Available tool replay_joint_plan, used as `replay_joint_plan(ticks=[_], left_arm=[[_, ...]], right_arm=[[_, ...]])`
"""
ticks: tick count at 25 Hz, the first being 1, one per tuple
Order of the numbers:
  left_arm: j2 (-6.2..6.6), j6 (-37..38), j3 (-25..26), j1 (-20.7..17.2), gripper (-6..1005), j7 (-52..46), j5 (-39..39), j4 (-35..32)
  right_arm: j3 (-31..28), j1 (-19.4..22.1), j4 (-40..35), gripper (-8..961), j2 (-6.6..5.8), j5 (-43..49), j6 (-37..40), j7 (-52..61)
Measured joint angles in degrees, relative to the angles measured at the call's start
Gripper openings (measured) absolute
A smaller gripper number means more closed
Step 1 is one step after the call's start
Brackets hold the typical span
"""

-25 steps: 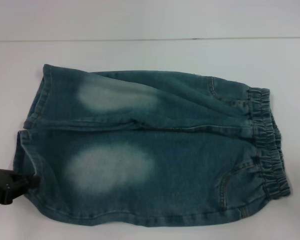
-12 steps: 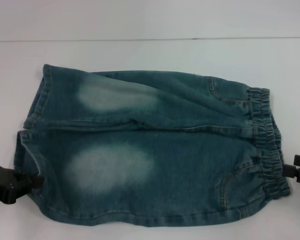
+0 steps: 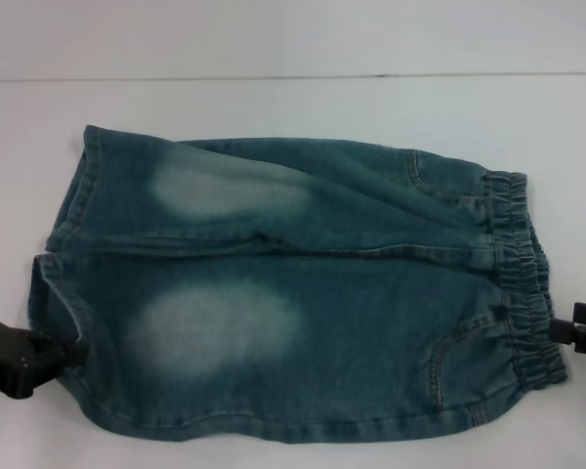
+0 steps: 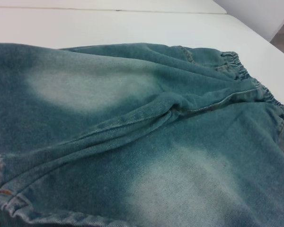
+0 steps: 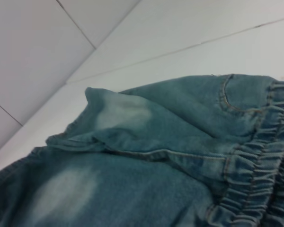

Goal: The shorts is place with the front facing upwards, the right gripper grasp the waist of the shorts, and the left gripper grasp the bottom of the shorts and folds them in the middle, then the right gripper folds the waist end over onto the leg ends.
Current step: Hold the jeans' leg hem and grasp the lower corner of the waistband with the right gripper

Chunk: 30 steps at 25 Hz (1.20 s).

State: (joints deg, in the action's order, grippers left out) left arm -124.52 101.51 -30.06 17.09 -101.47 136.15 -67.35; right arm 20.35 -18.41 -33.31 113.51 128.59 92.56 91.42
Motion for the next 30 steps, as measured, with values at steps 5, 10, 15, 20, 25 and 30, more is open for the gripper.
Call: replay_joint_plan(ticks=[5, 10, 15, 20, 25, 30], left_arm=[[-0.02, 0.02, -0.25, -0.03, 50, 0.05, -0.16, 0.11], [-0.02, 0.1, -0.75, -0.04, 49, 0.03, -0.31, 0.15], [-0.02, 0.09, -0.82, 0.05, 49, -0.02, -0.31, 0.22], [-0.02, 0.09, -0.92, 0.27, 50, -0.07, -0.32, 0.36], [-0.02, 0.09, -1.25, 0.35, 50, 0.01, -0.31, 0.59], [-0.02, 0.09, -1.51, 0.38, 49, 0.06, -0.3, 0.77]], right_arm=[[1.37, -0.44, 0.03, 909, 0.46, 0.0, -1.7, 0.14], [2.68, -0.93, 0.03, 908, 1.11, 0.04, -2.58, 0.5], [3.29, -1.11, 0.02, 904, 1.35, 0.07, -2.2, 0.87], [2.8, -1.11, 0.01, 900, 1.25, -0.19, -0.02, 0.87], [2.72, -0.88, -0.09, 895, 1.01, -0.06, -0.34, 1.36], [3.22, -0.51, -0.51, 891, 0.67, 0.92, -0.45, 3.25]])
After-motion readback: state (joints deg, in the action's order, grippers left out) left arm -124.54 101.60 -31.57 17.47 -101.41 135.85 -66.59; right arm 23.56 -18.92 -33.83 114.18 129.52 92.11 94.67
